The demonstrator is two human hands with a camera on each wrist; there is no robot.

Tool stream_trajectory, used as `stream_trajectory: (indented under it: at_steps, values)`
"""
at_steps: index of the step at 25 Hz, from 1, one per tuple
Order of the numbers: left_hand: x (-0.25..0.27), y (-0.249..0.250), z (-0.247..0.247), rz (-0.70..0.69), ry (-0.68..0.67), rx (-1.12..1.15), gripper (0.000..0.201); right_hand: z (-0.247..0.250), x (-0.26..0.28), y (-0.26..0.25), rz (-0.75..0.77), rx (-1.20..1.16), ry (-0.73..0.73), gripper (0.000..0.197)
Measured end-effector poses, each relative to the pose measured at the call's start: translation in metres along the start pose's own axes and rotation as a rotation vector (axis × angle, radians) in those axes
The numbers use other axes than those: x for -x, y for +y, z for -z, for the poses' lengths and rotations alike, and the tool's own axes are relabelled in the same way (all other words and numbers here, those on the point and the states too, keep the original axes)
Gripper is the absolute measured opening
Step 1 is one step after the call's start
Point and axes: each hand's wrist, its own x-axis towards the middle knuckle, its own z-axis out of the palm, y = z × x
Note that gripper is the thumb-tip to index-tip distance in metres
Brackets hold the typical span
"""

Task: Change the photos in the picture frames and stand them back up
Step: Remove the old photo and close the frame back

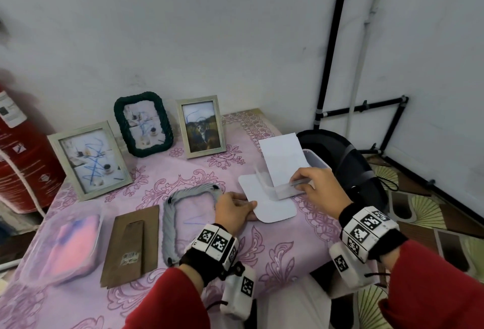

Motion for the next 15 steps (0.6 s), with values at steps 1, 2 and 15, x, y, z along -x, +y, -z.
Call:
stream_trajectory:
  at_steps: [1, 2, 15]
  values:
    - [0.001, -0.001, -0.003, 0.006, -0.009, 0.008, 0.018, 0.0, 0.001, 0.001, 0.007, 0.026, -0.01, 0.022]
    - [0.002, -0.001, -0.005, 0.011, -0.013, 0.021, 0.016, 0.0, 0.001, 0.002, 0.012, 0.046, -0.015, 0.021]
    - [-0.014, 0.031, 0.005, -0.245, 0.071, -0.443, 0.009, 0.018, -0.015, -0.017, -0.106, -0.08, -0.108, 0.03]
